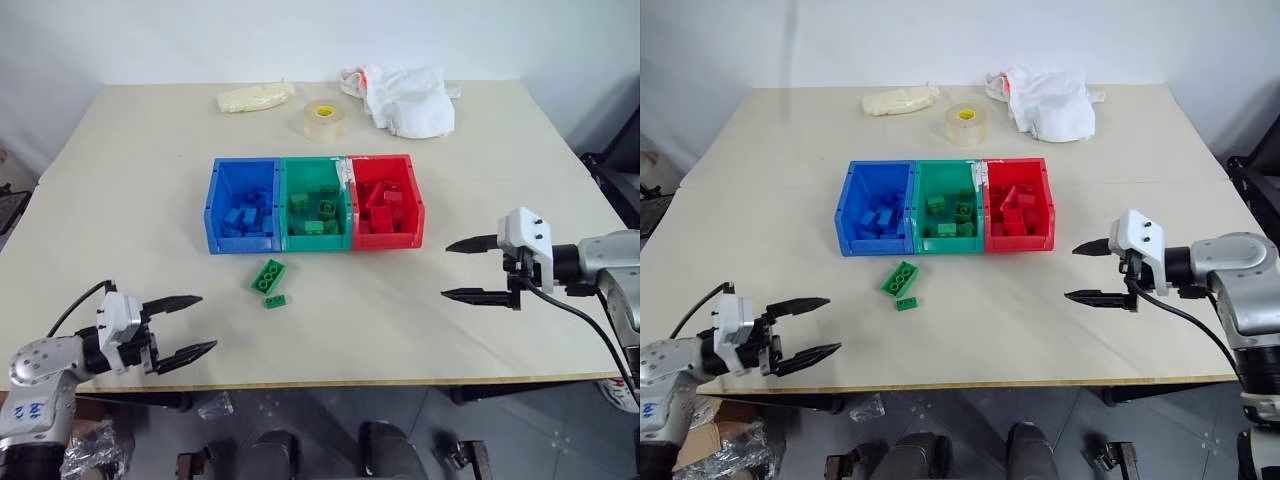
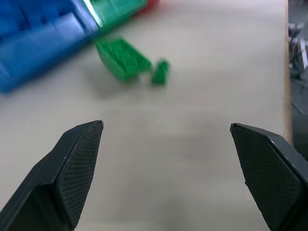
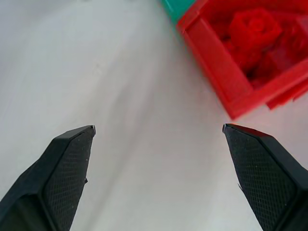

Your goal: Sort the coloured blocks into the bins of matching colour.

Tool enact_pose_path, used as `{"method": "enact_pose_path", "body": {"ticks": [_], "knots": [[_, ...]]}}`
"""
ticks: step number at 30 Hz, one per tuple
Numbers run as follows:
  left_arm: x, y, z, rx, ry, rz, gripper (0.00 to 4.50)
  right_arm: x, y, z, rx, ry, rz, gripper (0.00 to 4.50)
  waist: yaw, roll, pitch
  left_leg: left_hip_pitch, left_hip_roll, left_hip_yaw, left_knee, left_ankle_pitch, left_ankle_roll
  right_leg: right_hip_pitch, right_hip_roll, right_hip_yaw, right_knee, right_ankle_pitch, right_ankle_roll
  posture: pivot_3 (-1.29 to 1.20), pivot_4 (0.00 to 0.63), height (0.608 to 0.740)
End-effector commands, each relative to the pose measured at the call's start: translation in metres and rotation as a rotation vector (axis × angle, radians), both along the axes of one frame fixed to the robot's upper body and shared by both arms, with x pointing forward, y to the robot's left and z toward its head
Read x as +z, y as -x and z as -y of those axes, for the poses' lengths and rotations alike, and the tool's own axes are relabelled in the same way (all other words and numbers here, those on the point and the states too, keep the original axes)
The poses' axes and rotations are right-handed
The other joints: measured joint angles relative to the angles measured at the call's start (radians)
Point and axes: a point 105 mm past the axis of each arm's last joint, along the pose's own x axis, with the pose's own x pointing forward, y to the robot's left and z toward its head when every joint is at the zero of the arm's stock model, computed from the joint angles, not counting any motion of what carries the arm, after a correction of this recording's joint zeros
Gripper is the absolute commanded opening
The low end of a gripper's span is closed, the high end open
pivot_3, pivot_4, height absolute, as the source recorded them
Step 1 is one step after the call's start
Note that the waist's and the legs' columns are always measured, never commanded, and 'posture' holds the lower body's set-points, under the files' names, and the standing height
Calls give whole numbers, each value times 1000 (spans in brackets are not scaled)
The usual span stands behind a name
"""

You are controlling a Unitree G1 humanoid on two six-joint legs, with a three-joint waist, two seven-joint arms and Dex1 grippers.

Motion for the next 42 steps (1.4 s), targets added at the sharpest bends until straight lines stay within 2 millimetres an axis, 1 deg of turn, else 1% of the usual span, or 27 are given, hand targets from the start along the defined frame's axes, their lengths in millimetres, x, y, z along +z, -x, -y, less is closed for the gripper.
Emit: {"method": "enact_pose_path", "body": {"ticks": [1, 6, 8, 12, 15, 18, 23, 26, 28, 29, 30, 31, 34, 36, 37, 38, 42], "knots": [[8, 2, 6, -4, -34, 24, 4500, 13, 2, -5, 22, -16, 49, 4448, 2, 0, 0, 0, 0, 0, 0, 0, 0, 0, 0, 0, 0, 0, 0, 0, 150, 740], [15, -14, 38, -15, -22, 67, 4500, 9, -4, -20, 34, -48, 51, 4448, 26, 0, 0, 0, -2, -1, 1, 0, 0, 0, -1, 1, -2, 0, 0, 0, 150, 740], [14, -23, 54, -20, -36, 66, 4500, 9, -4, -26, 41, -63, 55, 4448, 28, 0, 0, 0, -2, -1, 1, 0, 0, 0, -1, 0, -2, 0, 0, 0, 150, 740], [11, -44, 74, -16, -58, 99, 4500, 6, -5, -34, 42, -76, 62, 4448, 28, 0, 0, 0, -2, -1, 1, 0, 0, 0, -1, 0, 1, 0, 0, 0, 150, 740], [9, -67, 82, 26, -67, 139, 4500, 5, -4, -40, 45, -91, 66, 4448, 27, 0, 0, 0, -2, 0, 1, 0, 0, 0, 0, -1, 2, 0, 0, 0, 150, 740], [5, -82, 89, 54, -66, 136, 4500, 4, -3, -42, 37, -104, 71, 4448, 28, 0, 0, 0, -2, 0, 1, 0, 0, 0, 1, -1, 2, 0, 0, 0, 150, 740], [1, -91, 102, 37, -64, 137, 4500, 2, -1, -45, 30, -116, 75, 4448, 27, -1, 0, 0, -2, 0, 1, 0, 0, 0, 1, -1, 2, 0, 0, 0, 150, 740], [-5, -94, 107, 41, -78, 104, 4500, 1, -1, -46, 23, -124, 79, 4448, 27, -1, 0, 0, -2, 0, 2, 0, 0, 0, 1, -1, 2, 0, 0, 0, 150, 740], [-6, -95, 111, 42, -72, 106, 4105, 1, -2, -46, 19, -125, 81, 4500, 31, -1, 0, 0, -2, 0, 2, 0, 0, 1, 1, -1, 2, 0, 0, 0, 150, 740], [-5, -96, 112, 47, -59, 104, 3817, 1, -2, -46, 18, -126, 81, 4500, 32, -1, 0, 0, -2, 0, 3, 0, 0, 1, 0, -1, 2, 0, 1, 0, 150, 740], [-5, -96, 112, 49, -46, 96, 3662, 1, -2, -46, 17, -127, 82, 4500, 32, -1, 0, 0, -2, 0, 3, 0, 0, 1, 0, -1, 2, 0, 1, 0, 150, 740], [-4, -95, 114, 40, -43, 98, 3305, 1, -2, -46, 16, -129, 84, 4500, 33, -1, 0, 0, -2, 0, 3, 0, 0, 1, 0, -1, 2, 1, 1, 0, 150, 740], [0, -93, 115, 27, -36, 110, 2418, 1, -2, -46, 11, -130, 86, 4500, 33, -1, 0, 0, -2, 0, 3, 0, 0, 1, 1, -1, 2, 1, 1, 0, 150, 740], [3, -91, 116, 18, -30, 118, 1931, 1, -2, -45, 8, -130, 87, 4500, 33, -1, 0, 0, -2, 0, 3, 0, 0, 1, 0, -1, 2, 1, 1, 0, 150, 740], [5, -89, 116, 12, -29, 121, 1608, 0, -2, -45, 6, -129, 88, 4500, 33, -1, 0, 0, -2, 0, 3, 0, 0, 1, 0, -1, 2, 1, 1, 0, 150, 740], [8, -88, 117, 6, -24, 128, 1488, 0, -2, -44, 3, -128, 89, 4500, 33, -1, 0, 0, -2, 0, 3, 0, 0, 1, 0, -1, 2, 1, 1, 0, 150, 740], [26, -82, 120, -14, 7, 175, 1489, 0, -2, -43, -5, -128, 92, 4500, 31, -1, 0, 0, -2, -1, 2, 0, 0, 1, 0, -1, 2, 1, 1, 0, 150, 740]]}}
